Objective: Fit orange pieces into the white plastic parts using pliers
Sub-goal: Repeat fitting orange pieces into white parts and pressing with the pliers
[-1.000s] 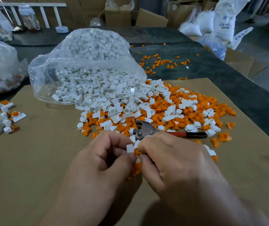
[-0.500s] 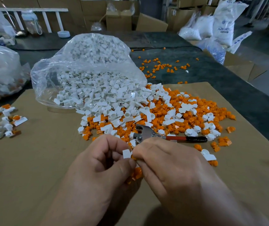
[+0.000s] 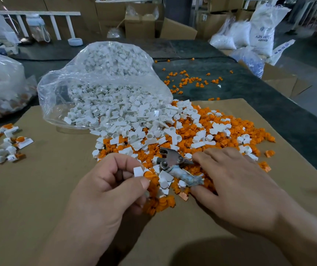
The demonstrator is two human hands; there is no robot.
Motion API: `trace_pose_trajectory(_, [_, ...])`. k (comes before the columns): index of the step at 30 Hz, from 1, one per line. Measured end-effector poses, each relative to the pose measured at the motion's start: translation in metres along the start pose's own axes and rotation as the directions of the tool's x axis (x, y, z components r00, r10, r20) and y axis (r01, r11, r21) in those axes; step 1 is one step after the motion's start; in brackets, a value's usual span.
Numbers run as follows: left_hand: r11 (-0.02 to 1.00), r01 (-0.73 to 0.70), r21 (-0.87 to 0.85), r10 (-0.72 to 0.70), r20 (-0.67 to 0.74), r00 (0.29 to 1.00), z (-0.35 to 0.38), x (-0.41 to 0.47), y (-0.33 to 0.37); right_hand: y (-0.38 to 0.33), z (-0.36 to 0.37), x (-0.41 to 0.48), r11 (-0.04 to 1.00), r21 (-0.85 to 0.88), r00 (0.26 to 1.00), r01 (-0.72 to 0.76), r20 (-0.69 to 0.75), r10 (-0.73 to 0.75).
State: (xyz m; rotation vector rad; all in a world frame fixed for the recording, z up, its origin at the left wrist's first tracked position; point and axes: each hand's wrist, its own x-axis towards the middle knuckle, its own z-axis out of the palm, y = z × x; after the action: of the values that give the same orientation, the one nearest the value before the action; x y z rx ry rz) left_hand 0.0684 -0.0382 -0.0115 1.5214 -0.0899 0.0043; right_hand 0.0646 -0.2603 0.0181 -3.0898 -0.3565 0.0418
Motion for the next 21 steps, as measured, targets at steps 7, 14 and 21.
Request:
trace_pose_trajectory(7, [1.0, -0.013, -0.01, 0.013, -0.009, 1.0, -0.0025, -0.0001, -0.001, 0.0003, 0.0017, 0.0028, 1.0, -0.028, 1.0, 0.007, 0.006, -0.007])
trace_pose_trajectory(14, [0.999, -0.032, -0.025, 0.032, 0.007, 0.999, -0.0065, -0.0001, -0.0033, -0.0065, 0.003, 0.0063, 0.999, 0.043, 0.985, -0.02, -0.169, 0.027])
trace_pose_trajectory(21, [0.997, -0.055, -0.062, 0.055, -0.012, 0.998, -0.0095, 0.0022, -0.0076, -0.0074, -0.0011, 0.0046, 0.978, 0.211, 0.964, -0.007, -0.259, 0.063])
